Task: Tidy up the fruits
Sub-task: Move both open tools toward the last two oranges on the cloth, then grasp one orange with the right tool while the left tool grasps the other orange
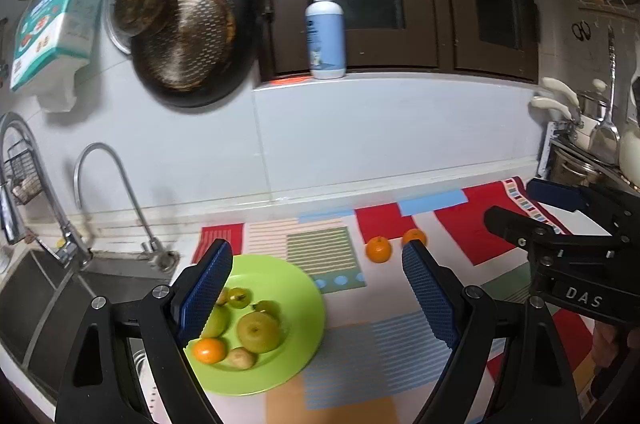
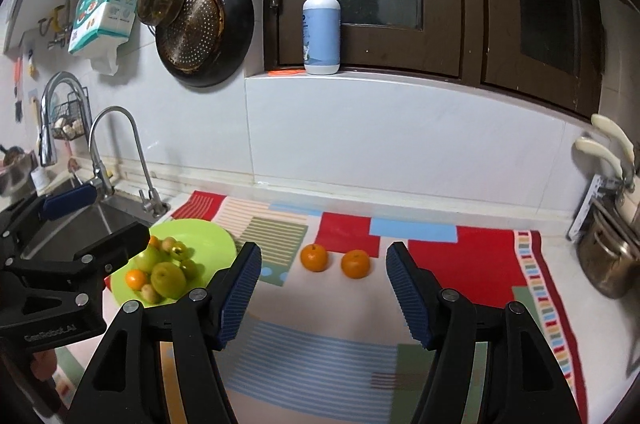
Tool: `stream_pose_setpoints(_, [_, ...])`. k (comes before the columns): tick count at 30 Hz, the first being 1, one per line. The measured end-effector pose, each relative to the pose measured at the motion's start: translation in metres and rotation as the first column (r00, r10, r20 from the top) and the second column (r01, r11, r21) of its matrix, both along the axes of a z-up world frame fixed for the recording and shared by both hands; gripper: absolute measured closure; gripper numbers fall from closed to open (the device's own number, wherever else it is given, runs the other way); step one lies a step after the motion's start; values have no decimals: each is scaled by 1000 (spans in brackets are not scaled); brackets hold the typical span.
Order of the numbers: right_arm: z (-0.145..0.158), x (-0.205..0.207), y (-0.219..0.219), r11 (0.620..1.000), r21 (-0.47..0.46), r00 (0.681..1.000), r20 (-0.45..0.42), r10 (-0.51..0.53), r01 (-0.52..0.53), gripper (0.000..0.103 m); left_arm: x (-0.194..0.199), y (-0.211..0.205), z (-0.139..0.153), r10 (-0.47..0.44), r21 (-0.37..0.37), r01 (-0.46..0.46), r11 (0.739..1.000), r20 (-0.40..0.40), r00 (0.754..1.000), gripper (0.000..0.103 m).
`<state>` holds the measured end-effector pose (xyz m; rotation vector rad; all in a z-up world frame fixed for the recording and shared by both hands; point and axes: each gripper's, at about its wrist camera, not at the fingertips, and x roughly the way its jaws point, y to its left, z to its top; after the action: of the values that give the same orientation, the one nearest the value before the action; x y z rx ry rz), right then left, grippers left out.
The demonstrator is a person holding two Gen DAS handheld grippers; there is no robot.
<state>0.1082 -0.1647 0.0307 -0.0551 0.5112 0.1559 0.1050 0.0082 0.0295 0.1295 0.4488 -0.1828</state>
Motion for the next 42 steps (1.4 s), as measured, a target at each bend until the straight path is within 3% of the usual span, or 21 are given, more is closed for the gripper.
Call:
stream_pose_setpoints(11, [-9, 33, -29, 995, -15, 993, -64, 95, -96, 37, 28, -39, -12, -71, 3, 71, 998, -21, 997, 17])
stream_pose_setpoints(20, [-38, 74, -43, 988, -26, 981, -124, 147, -151, 37, 68, -57, -38, -119, 26, 121, 992, -66, 991, 24])
stream_pose_setpoints(31, [-85, 130, -42, 969, -53, 950, -221, 223, -240, 37, 124, -70, -85, -173, 31, 182, 983, -194, 966, 34])
stream_pose_setpoints(39, [-123, 165, -41, 955, -35, 913, -307, 269, -293, 38, 157, -74, -117, -139, 7, 148, 989, -297, 945, 40])
stream_pose_setpoints(42, [-133, 175, -42, 952, -6, 896, -341, 285, -305, 43, 165, -76, -123, -133, -5, 138, 990, -316, 939, 41])
